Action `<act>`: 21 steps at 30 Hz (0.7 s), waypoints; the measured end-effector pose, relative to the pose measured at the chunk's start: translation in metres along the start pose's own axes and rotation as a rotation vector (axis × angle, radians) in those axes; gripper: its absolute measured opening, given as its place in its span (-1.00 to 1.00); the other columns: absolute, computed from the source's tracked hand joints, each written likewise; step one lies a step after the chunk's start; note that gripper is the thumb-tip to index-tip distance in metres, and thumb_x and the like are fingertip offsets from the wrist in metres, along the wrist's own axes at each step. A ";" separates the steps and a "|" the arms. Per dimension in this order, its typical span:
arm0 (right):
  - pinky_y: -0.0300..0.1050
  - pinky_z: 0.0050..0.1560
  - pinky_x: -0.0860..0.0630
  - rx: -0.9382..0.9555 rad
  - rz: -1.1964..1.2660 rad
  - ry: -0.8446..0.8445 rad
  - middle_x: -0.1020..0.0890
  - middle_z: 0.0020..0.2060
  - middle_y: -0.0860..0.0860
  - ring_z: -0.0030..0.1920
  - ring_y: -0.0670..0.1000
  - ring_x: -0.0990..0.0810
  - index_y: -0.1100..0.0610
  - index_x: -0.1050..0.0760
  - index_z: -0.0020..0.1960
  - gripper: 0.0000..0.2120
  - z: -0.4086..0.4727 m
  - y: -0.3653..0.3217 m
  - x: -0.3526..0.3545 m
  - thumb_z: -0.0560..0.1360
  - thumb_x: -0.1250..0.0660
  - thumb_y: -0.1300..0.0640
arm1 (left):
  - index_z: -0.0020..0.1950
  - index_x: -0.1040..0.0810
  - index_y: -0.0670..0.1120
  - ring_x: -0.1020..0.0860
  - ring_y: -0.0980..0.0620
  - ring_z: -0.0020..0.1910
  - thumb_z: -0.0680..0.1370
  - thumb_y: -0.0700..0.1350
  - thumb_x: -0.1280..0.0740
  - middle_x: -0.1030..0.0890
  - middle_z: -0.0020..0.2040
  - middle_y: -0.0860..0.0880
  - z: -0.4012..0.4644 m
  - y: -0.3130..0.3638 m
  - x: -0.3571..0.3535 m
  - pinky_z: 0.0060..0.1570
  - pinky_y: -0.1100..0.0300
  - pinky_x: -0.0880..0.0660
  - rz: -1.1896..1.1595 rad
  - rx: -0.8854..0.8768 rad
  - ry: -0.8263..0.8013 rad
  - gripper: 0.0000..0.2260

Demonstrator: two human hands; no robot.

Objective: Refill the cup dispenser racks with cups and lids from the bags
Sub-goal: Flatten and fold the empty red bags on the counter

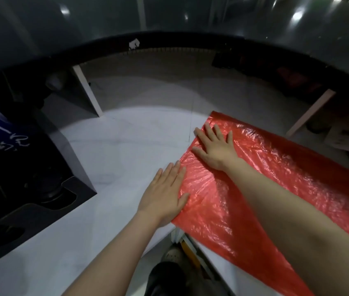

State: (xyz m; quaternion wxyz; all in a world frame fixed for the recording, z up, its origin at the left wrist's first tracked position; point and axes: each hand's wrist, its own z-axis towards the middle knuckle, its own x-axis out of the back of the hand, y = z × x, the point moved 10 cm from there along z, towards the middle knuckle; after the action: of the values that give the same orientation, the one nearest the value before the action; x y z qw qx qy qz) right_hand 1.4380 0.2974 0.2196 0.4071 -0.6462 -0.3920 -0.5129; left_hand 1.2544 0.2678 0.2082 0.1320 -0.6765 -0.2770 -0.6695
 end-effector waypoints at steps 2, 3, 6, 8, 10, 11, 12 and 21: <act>0.36 0.36 0.40 -0.032 -0.020 0.092 0.19 0.56 -0.02 0.53 0.10 0.31 -0.12 0.15 0.56 -0.33 -0.019 0.000 0.015 0.54 0.08 -0.34 | 0.55 0.27 0.03 0.31 0.17 0.46 0.57 0.26 0.18 0.22 0.57 0.03 0.000 -0.001 0.000 0.39 0.18 0.41 0.003 -0.004 -0.001 -0.38; 0.34 0.34 0.41 -0.054 -0.008 0.143 0.21 0.55 -0.03 0.52 0.09 0.31 -0.11 0.18 0.56 -0.31 -0.035 0.001 0.021 0.53 0.08 -0.33 | 0.55 0.27 0.04 0.32 0.17 0.46 0.58 0.26 0.17 0.22 0.57 0.03 0.000 -0.001 -0.001 0.39 0.18 0.41 0.004 -0.005 -0.002 -0.38; 0.24 0.35 0.41 -0.144 0.114 0.164 0.30 0.51 -0.08 0.50 0.03 0.36 -0.15 0.27 0.53 -0.28 -0.099 0.020 0.013 0.48 0.18 -0.39 | 0.55 0.27 0.04 0.30 0.16 0.46 0.57 0.27 0.19 0.22 0.57 0.04 0.000 -0.002 -0.002 0.40 0.16 0.39 0.014 -0.005 -0.013 -0.38; 0.23 0.39 0.35 -0.248 0.161 0.079 0.32 0.51 -0.07 0.49 0.01 0.37 -0.15 0.29 0.53 -0.25 -0.142 0.043 -0.010 0.45 0.22 -0.43 | 0.55 0.26 0.03 0.24 0.10 0.51 0.56 0.27 0.21 0.20 0.57 0.02 0.001 -0.002 -0.002 0.41 0.15 0.37 0.027 -0.001 -0.020 -0.37; 0.24 0.41 0.32 -0.335 0.148 0.012 0.30 0.52 -0.05 0.50 0.01 0.33 -0.15 0.27 0.54 -0.21 -0.178 0.069 -0.028 0.41 0.26 -0.48 | 0.56 0.24 0.02 0.19 0.05 0.54 0.52 0.29 0.24 0.18 0.58 0.01 0.002 -0.001 -0.001 0.42 0.15 0.34 0.034 0.003 -0.029 -0.34; 0.24 0.42 0.32 -0.362 0.129 0.007 0.29 0.52 -0.05 0.51 0.01 0.32 -0.17 0.26 0.54 -0.19 -0.192 0.082 -0.033 0.38 0.29 -0.50 | 0.56 0.23 0.01 0.18 0.04 0.55 0.50 0.30 0.26 0.17 0.58 0.01 0.002 0.000 0.000 0.43 0.14 0.33 0.034 0.004 -0.034 -0.31; 0.23 0.43 0.31 -0.384 0.110 0.014 0.27 0.52 -0.05 0.51 0.01 0.31 -0.19 0.25 0.53 -0.20 -0.204 0.095 -0.034 0.37 0.31 -0.51 | 0.56 0.22 0.00 0.17 0.03 0.55 0.48 0.31 0.28 0.17 0.58 0.01 0.001 0.000 0.000 0.44 0.13 0.31 0.032 0.004 -0.038 -0.29; 0.24 0.50 0.14 -0.592 0.101 0.127 0.15 0.56 0.07 0.54 0.10 0.21 -0.01 0.17 0.57 -0.28 -0.273 0.143 -0.009 0.55 0.05 -0.31 | 0.56 0.23 -0.04 0.17 0.00 0.55 0.61 0.21 0.12 0.19 0.58 -0.04 -0.002 -0.001 0.001 0.48 0.06 0.23 0.073 0.031 -0.103 -0.39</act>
State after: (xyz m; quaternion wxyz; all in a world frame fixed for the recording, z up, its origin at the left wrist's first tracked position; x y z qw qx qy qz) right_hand 1.4753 -0.0085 0.2320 0.2500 -0.7220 -0.1666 -0.6232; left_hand 1.2516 0.2678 0.2092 0.1524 -0.7177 -0.2688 -0.6240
